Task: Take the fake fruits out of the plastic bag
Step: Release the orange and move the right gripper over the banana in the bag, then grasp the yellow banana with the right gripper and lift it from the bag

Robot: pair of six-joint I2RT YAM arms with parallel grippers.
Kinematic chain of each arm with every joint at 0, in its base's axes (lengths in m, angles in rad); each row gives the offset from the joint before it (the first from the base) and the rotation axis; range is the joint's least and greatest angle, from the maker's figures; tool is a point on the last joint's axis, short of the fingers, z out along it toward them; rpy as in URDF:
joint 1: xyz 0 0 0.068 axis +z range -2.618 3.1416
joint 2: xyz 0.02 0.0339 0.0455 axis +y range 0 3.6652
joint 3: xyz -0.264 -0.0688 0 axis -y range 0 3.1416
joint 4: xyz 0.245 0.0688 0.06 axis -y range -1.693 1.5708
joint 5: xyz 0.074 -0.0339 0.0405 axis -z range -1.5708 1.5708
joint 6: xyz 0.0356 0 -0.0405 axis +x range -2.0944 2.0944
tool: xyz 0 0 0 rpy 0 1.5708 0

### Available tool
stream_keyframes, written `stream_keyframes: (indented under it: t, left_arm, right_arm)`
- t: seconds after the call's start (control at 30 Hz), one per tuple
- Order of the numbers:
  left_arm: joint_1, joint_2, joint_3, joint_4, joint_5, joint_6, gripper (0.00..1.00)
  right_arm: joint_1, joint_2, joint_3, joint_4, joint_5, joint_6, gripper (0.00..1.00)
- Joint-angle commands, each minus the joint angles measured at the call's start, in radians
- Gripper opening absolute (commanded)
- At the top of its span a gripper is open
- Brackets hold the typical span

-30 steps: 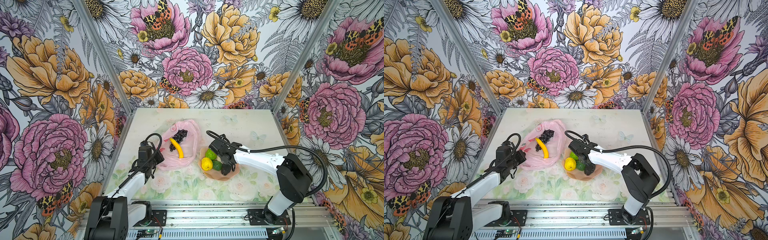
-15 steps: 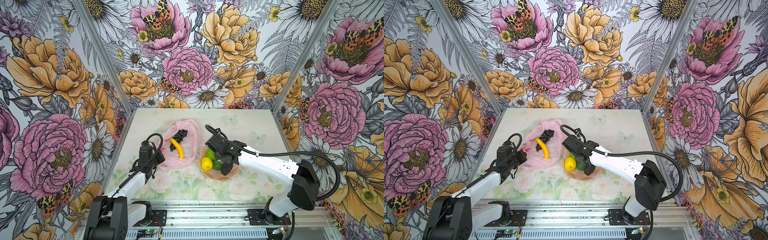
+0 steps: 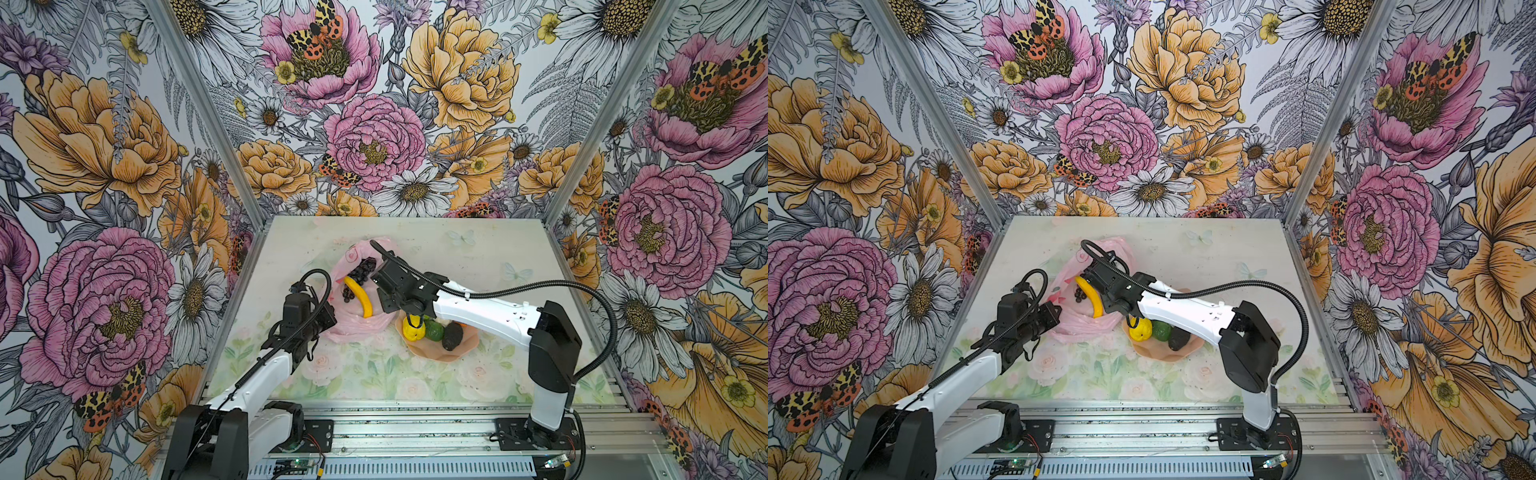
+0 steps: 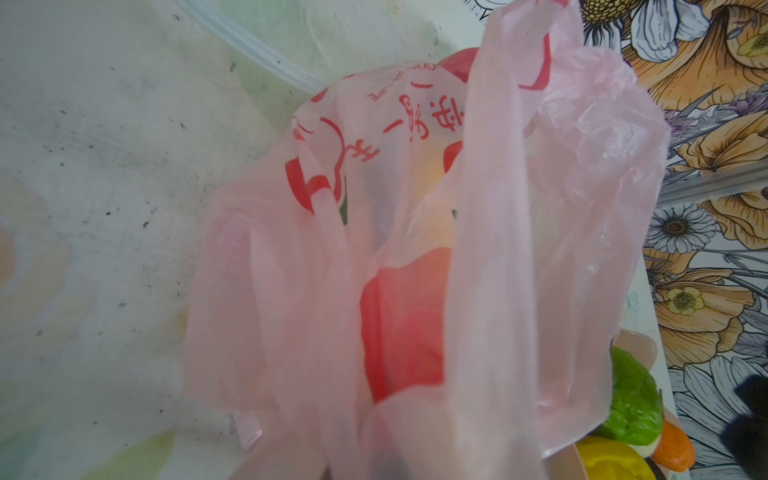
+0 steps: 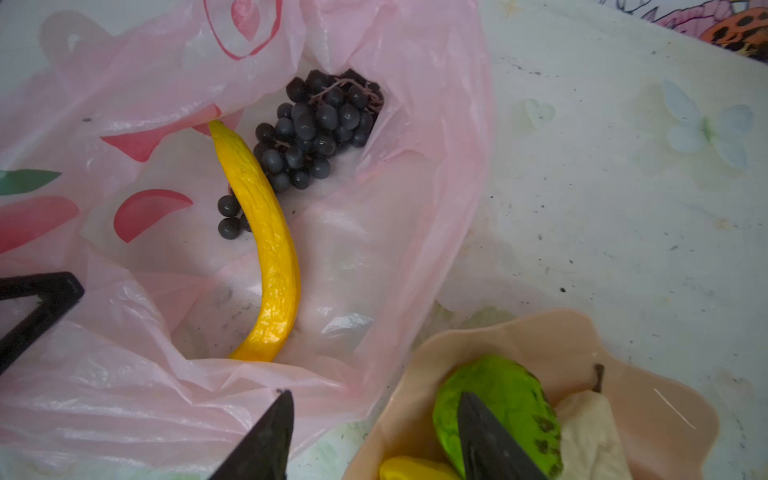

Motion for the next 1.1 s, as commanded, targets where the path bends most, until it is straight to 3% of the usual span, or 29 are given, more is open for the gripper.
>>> stream_keyframes:
  t: [0.0, 0.17, 0.33, 0.57, 0.83, 1.07]
  left_arm:
    - [-0.010, -0.004, -0.012, 0.029, -0.032, 0.030, 0.02]
    - [-0.007, -0.005, -0.012, 0.038, -0.019, 0.037, 0.02]
    - [-0.010, -0.035, -0.018, 0.032, -0.033, 0.052, 0.02]
    - [-0.009, -0.039, -0.023, 0.045, -0.041, 0.058, 0.02]
    - [-0.013, 0.007, 0.003, 0.039, -0.051, 0.082, 0.02]
    - [-0.016, 0.016, 0.004, 0.046, -0.056, 0.081, 0.02]
  right_arm:
    - [-0.001, 0.070, 0.082, 0.037, -0.080, -0.022, 0.64]
    - [-0.015, 0.187, 0.156, 0.069, -0.149, -0.018, 0.63]
    - [-0.052, 0.311, 0.241, 0.083, -0.295, 0.006, 0.62]
    - [-0.059, 0.371, 0.267, 0.095, -0.255, 0.034, 0.61]
    - [-0.061, 0.418, 0.288, 0.111, -0.292, 0.055, 0.58]
    - [-0.063, 0.426, 0.292, 0.113, -0.280, 0.053, 0.49]
